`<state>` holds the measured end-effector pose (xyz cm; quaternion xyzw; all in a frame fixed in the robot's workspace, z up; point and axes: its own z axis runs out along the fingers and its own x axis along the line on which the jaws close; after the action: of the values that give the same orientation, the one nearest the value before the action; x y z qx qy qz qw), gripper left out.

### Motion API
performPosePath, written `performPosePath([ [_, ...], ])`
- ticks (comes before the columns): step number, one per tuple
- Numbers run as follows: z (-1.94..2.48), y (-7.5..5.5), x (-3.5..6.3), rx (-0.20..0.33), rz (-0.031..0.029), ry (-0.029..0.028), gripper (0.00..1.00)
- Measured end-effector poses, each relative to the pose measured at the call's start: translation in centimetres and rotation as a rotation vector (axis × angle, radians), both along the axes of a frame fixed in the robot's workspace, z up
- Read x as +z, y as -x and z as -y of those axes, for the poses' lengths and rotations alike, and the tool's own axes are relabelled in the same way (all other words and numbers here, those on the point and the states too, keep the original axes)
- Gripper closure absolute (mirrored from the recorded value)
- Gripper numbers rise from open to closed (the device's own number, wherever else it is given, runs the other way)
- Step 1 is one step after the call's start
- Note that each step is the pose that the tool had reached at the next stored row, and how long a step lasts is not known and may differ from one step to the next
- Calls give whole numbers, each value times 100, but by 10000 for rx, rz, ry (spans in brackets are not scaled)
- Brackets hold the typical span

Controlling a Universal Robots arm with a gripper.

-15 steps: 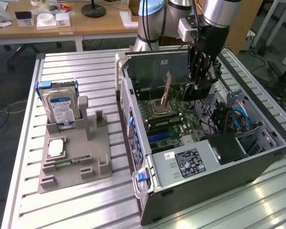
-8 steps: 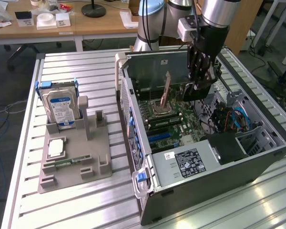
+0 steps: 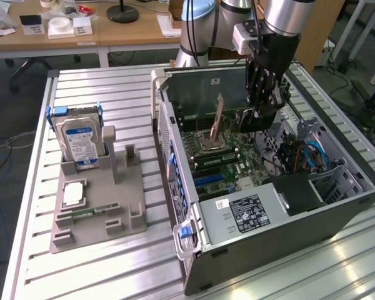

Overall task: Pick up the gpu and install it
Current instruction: 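Insert the gpu into the slot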

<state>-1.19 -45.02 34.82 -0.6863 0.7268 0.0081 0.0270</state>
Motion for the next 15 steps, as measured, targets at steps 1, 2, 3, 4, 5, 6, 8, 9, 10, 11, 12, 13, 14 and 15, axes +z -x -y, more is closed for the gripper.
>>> performPosePath([
  [1, 0, 4, 0, -2, 0, 0, 73],
  [2, 0, 10, 0, -2, 0, 0, 73],
  [3, 0, 18, 0, -1, 0, 0, 73],
  [4, 1, 23, -1, -1, 0, -1, 73],
  [5, 9, 24, 0, 1, -1, 1, 73],
  [6, 21, 24, 0, 2, -1, 1, 73],
  [8, 51, 25, -1, 1, -1, 1, 73],
  [9, 62, 28, -7, 0, 0, 1, 73],
  [10, 67, 31, -18, -2, 0, -1, 73],
  [11, 70, 35, -31, -2, 1, -1, 73],
  [12, 72, 39, -44, -1, 0, 1, 73],
  [13, 74, 45, -59, -1, 0, -1, 73],
  [14, 76, 50, -71, -1, 0, 0, 73],
  [15, 78, 56, -85, -1, 0, 0, 73],
])
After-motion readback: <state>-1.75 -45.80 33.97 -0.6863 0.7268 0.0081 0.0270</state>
